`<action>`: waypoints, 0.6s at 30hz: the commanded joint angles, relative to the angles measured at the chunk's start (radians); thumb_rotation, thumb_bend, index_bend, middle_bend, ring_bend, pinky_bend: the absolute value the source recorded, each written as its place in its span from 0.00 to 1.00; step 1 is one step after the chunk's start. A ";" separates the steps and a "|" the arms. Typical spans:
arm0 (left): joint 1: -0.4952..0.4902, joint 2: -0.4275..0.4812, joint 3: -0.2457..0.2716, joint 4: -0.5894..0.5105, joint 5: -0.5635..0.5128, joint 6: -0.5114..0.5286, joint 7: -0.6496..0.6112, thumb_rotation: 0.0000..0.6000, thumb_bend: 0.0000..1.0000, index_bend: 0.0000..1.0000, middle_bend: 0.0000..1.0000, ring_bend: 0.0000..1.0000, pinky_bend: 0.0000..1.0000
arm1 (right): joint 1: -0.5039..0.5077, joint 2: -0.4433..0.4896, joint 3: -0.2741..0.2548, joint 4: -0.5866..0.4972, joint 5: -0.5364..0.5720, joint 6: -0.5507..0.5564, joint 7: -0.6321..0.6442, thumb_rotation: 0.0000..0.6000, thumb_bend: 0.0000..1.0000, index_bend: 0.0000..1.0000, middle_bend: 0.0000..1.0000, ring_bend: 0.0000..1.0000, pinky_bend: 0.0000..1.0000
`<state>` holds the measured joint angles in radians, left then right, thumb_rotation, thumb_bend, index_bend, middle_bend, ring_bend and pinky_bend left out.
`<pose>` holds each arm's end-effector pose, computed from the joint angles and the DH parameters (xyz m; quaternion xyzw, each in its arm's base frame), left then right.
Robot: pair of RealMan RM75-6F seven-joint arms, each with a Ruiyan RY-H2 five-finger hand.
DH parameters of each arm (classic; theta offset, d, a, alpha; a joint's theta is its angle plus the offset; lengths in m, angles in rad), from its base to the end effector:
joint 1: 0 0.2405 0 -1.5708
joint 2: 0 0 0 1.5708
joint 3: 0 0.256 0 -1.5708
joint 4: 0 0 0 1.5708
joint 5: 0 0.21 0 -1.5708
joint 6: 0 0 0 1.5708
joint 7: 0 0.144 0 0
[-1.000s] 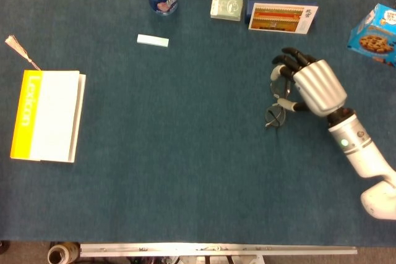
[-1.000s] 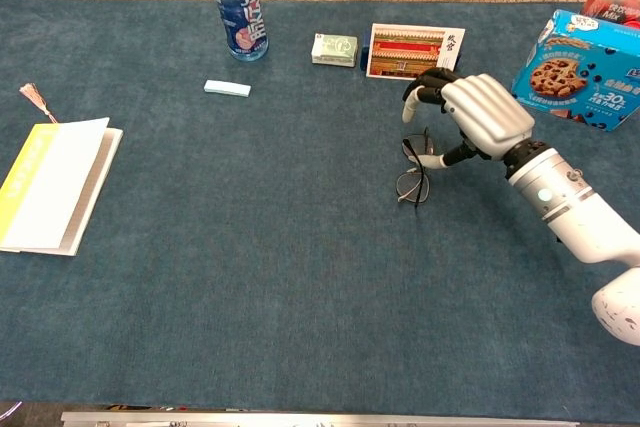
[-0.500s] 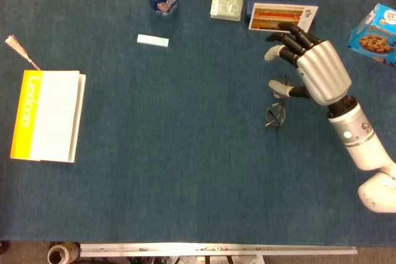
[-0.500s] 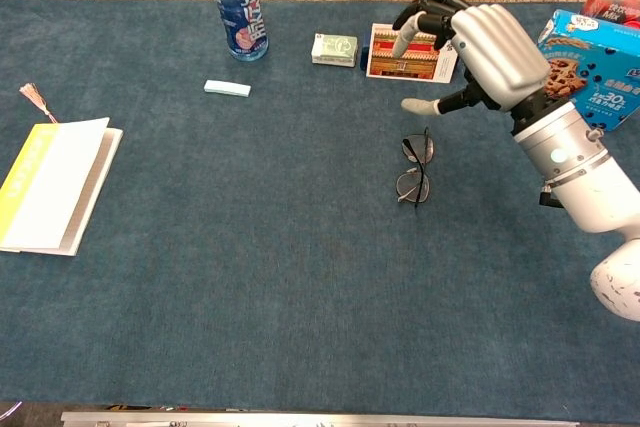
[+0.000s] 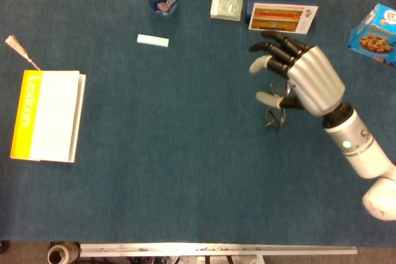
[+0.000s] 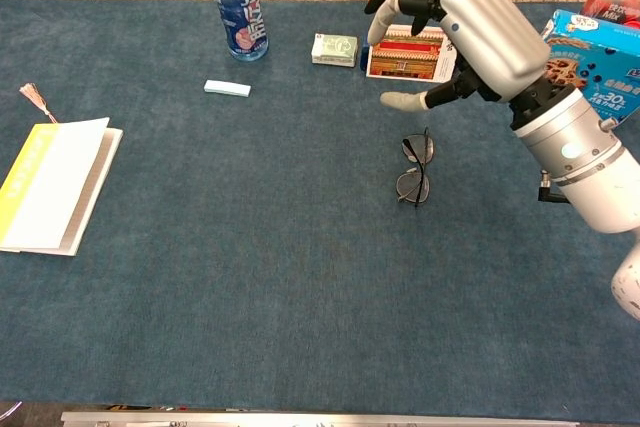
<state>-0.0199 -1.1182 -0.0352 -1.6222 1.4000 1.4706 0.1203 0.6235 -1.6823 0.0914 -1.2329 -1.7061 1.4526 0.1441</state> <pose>-0.3350 0.1557 0.1600 -0.5777 -0.4046 -0.3085 0.6382 -0.1398 -0.2991 0.0003 0.6743 -0.2698 0.6121 0.3127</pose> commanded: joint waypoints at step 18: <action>-0.004 -0.004 0.002 -0.005 -0.007 -0.009 0.017 1.00 0.04 0.53 0.50 0.39 0.59 | 0.057 0.067 -0.106 0.112 -0.149 -0.055 0.049 1.00 0.14 0.46 0.34 0.18 0.44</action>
<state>-0.0241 -1.1223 -0.0336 -1.6268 1.3932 1.4614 0.1375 0.6672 -1.6127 -0.0047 -1.1502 -1.8361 1.3942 0.1674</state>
